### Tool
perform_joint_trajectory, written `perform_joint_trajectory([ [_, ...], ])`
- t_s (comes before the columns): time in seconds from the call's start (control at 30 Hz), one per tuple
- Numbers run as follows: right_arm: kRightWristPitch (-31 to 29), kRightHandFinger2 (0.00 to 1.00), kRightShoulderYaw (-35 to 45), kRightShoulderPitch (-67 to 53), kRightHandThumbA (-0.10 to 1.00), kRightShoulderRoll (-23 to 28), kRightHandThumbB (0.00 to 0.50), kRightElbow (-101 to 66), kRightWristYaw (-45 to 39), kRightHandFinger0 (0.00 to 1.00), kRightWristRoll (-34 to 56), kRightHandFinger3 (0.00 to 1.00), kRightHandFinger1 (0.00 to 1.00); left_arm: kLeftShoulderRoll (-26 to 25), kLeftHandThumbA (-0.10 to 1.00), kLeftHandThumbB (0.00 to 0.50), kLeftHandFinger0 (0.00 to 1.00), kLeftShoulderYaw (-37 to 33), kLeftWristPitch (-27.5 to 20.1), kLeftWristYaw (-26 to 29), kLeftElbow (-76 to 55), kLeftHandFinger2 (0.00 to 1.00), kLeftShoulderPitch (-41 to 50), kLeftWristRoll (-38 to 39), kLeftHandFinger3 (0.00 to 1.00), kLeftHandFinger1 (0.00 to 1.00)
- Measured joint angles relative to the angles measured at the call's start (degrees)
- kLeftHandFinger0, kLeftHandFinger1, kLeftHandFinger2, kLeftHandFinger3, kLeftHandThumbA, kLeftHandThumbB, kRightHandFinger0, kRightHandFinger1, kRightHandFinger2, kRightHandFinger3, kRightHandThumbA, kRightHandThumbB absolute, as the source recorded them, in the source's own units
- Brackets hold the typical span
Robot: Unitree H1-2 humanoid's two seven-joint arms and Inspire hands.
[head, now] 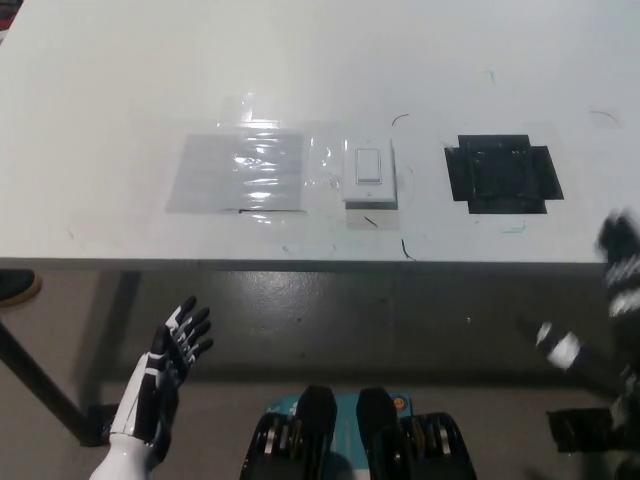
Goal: A white switch is kept at the centre of the table close to the robot and the robot uses its right hand to press it to turn it on
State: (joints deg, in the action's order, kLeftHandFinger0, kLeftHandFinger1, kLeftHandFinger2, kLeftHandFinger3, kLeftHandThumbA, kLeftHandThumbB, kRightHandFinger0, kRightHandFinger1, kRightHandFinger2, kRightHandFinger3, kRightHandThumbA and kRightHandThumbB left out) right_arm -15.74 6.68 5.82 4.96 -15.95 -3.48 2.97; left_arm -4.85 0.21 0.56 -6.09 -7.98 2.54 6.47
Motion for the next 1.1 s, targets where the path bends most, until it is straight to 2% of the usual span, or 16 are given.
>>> perform_joint_trajectory([
  [0.13, 5.2, 1.0, 0.3, 9.5, 1.0, 5.7, 0.209, -3.3, -0.5, 1.0, -0.3, 1.0, 1.0, 0.0, 1.0, 0.153, 1.0, 0.0, 0.1, 0.0, -0.3, 1.0, 0.0, 0.0, 1.0, 1.0],
  [0.17, 6.5, 1.0, 0.2, 11.4, 1.0, 6.8, 0.256, -3.4, -0.7, 1.0, -0.5, 1.0, 1.0, 0.1, 1.0, 0.163, 1.0, -0.1, 0.1, 0.0, -0.3, 1.0, 0.0, 0.0, 1.0, 1.0],
  [0.2, 7.9, 1.0, 0.0, 13.5, 1.0, 8.0, 0.273, -3.3, -0.9, 1.0, -0.8, 1.0, 1.0, 0.1, 1.0, 0.155, 1.0, -0.1, 0.1, 0.0, -0.3, 1.0, 0.0, 0.0, 1.0, 1.0],
  [0.3, 11.4, 1.0, -1.3, 20.3, 1.0, 11.1, 0.267, -2.1, -1.9, 1.0, -1.7, 1.0, 1.0, 0.0, 1.0, 0.163, 1.0, -0.1, 0.3, 0.0, -0.3, 1.0, 0.0, 0.0, 1.0, 1.0],
  [0.33, 12.9, 1.0, -2.2, 23.5, 1.0, 12.4, 0.281, -1.2, -2.6, 1.0, -2.3, 1.0, 1.0, 0.0, 1.0, 0.16, 1.0, -0.1, 0.3, 0.0, -0.3, 1.0, 0.0, 0.0, 1.0, 1.0],
  [0.37, 13.6, 1.0, -2.8, 25.1, 1.0, 13.0, 0.33, -0.5, -2.9, 1.0, -2.6, 1.0, 1.0, 0.0, 1.0, 0.161, 1.0, -0.1, 0.4, 0.0, -0.3, 1.0, 0.0, 0.0, 1.0, 1.0],
  [0.4, 14.8, 1.0, -3.9, 27.7, 1.0, 14.0, 0.336, 0.8, -3.7, 1.0, -3.0, 1.0, 1.0, 0.0, 1.0, 0.162, 1.0, -0.2, 0.4, 0.0, -0.3, 1.0, 0.0, 0.0, 1.0, 1.0],
  [0.43, 15.9, 1.0, -5.3, 30.5, 1.0, 15.0, 0.338, 2.5, -4.4, 1.0, -3.7, 1.0, 1.0, 0.1, 1.0, 0.162, 1.0, -0.2, 0.4, 0.0, -0.3, 1.0, 0.0, 0.0, 1.0, 1.0],
  [0.53, 18.5, 1.0, -9.1, 37.1, 1.0, 16.9, 0.224, 6.9, -6.6, 1.0, -5.2, 1.0, 1.0, 0.0, 1.0, 0.108, 1.0, -0.4, 0.5, 0.0, -0.2, 1.0, 0.0, 0.0, 1.0, 1.0],
  [0.57, 19.2, 1.0, -10.4, 38.8, 1.0, 17.3, 0.223, 8.4, -7.3, 1.0, -5.5, 1.0, 1.0, 0.0, 1.0, 0.125, 1.0, -0.4, 0.5, 0.0, -0.2, 1.0, 0.0, 0.0, 1.0, 1.0],
  [0.63, 20.8, 1.0, -13.5, 43.3, 1.0, 17.9, 0.283, 13.2, -9.3, 1.0, -6.3, 1.0, 1.0, 0.0, 1.0, 0.117, 1.0, -0.5, 0.4, 0.0, -0.2, 1.0, -0.1, 0.0, 1.0, 1.0],
  [0.77, 23.7, 1.0, -21.2, 51.1, 1.0, 18.3, 0.236, 23.5, -13.5, 1.0, -9.0, 1.0, 1.0, 0.0, 1.0, 0.119, 1.0, -0.8, 0.4, -0.1, -0.2, 1.0, -0.1, 0.0, 1.0, 1.0],
  [0.9, 25.3, 1.0, -29.1, 57.6, 1.0, 18.4, 0.268, 32.8, -17.7, 1.0, -12.2, 1.0, 1.0, 0.0, 1.0, 0.127, 1.0, -1.1, 0.3, -0.1, -0.2, 1.0, -0.2, 0.0, 1.0, 1.0],
  [1.0, 25.6, 1.0, -35.1, 62.3, 1.0, 18.3, 0.316, 40.5, -21.3, 1.0, -15.2, 1.0, 1.0, -0.2, 1.0, 0.119, 1.0, -1.6, 0.1, -0.2, -0.2, 1.0, -0.3, 0.0, 1.0, 1.0],
  [1.07, 25.8, 1.0, -37.9, 64.0, 1.0, 18.3, 0.291, 43.2, -23.2, 1.0, -16.8, 1.0, 1.0, -0.4, 1.0, 0.126, 1.0, -2.0, -0.1, -0.4, -0.2, 1.0, -0.3, 0.0, 1.0, 1.0],
  [1.1, 25.9, 1.0, -38.7, 64.3, 1.0, 18.2, 0.294, 43.7, -24.0, 1.0, -17.5, 1.0, 1.0, -0.4, 1.0, 0.128, 1.0, -2.1, -0.2, -0.5, -0.2, 1.0, -0.3, 0.0, 1.0, 1.0],
])
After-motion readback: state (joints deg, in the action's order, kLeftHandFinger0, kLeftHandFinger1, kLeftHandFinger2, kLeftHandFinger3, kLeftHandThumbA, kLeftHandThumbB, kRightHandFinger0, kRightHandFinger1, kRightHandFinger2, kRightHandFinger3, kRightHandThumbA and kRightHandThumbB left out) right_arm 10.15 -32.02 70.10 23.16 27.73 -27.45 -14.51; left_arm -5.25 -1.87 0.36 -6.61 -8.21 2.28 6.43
